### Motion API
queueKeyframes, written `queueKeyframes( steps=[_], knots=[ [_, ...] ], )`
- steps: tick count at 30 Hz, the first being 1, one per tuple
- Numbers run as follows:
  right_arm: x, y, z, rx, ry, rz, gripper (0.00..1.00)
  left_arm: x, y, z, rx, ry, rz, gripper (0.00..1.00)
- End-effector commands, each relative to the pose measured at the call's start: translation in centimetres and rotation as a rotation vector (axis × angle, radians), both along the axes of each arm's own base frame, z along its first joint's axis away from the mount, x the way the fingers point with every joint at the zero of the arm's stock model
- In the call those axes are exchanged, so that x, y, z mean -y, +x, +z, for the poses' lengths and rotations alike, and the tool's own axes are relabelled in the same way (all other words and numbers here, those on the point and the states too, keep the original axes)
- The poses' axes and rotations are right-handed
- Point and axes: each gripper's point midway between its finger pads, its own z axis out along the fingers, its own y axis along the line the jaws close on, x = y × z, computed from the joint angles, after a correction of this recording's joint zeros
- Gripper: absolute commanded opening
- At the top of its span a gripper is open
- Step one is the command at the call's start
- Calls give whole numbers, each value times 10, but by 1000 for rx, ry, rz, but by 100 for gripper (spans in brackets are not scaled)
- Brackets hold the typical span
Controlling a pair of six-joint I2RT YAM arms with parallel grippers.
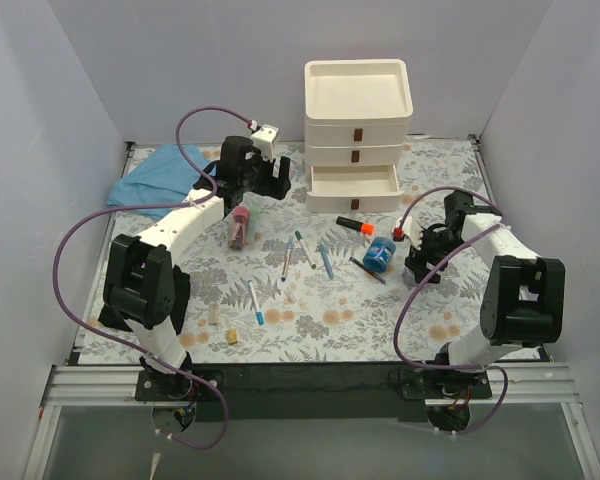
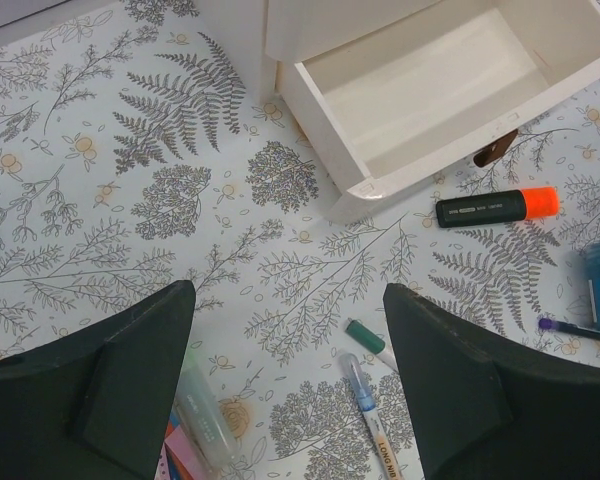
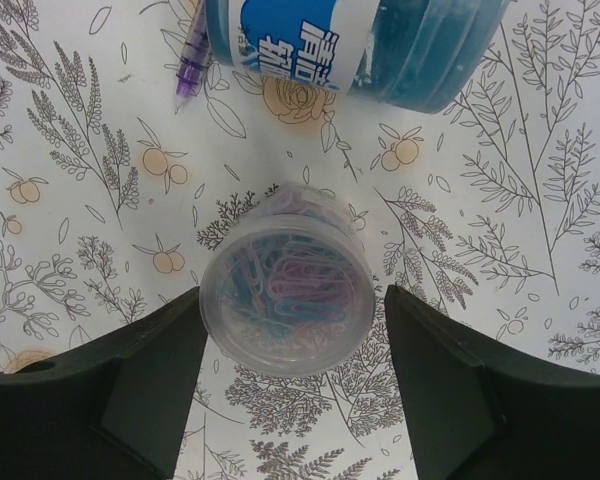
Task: Sort the stationery into containers
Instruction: Pick up the stationery from the center of the board, then place the stationery in the drawer.
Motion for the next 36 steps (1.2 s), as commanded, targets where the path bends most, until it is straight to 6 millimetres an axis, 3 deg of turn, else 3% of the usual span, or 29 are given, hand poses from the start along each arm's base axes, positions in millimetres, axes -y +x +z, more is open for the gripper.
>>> queueKeyframes(
  steps=[1,9,10,13,14,16,17,18,23,24,26,27,28,31,36],
  knots=[
    [-3,26,31,102,17,-27,75,0,8,20,42,-24,10,77],
    [-4,50,110,309,33,-77,67,-14,15,32,54,-65,31,77],
    [-5,58,124,339,40,-86,65,-18,18,34,59,-70,36,77],
    [-12,74,138,337,83,-129,62,-24,19,39,70,-73,30,77],
    [-16,86,153,363,100,-137,61,-27,21,41,76,-72,31,77],
    [-22,104,154,328,131,-183,59,-32,22,44,83,-76,31,77],
    [-37,116,172,363,151,-159,58,-33,23,45,84,-78,31,77],
    [-41,126,165,335,159,-166,57,-35,22,48,90,-80,27,77],
    [-75,169,183,346,230,-172,60,-43,23,53,97,-85,35,77],
    [-81,186,188,359,241,-174,60,-44,22,53,98,-87,37,77],
    [-90,200,187,344,258,-196,61,-47,22,52,95,-84,48,77],
    [-93,210,177,324,258,-202,61,-49,22,54,99,-85,51,77],
    [-96,218,185,348,263,-203,61,-51,24,53,97,-83,59,77],
    [-103,231,171,333,253,-198,61,-52,25,51,90,-84,72,77],
    [-102,236,144,299,216,-184,62,-53,30,47,82,-85,87,77]
  ],
)
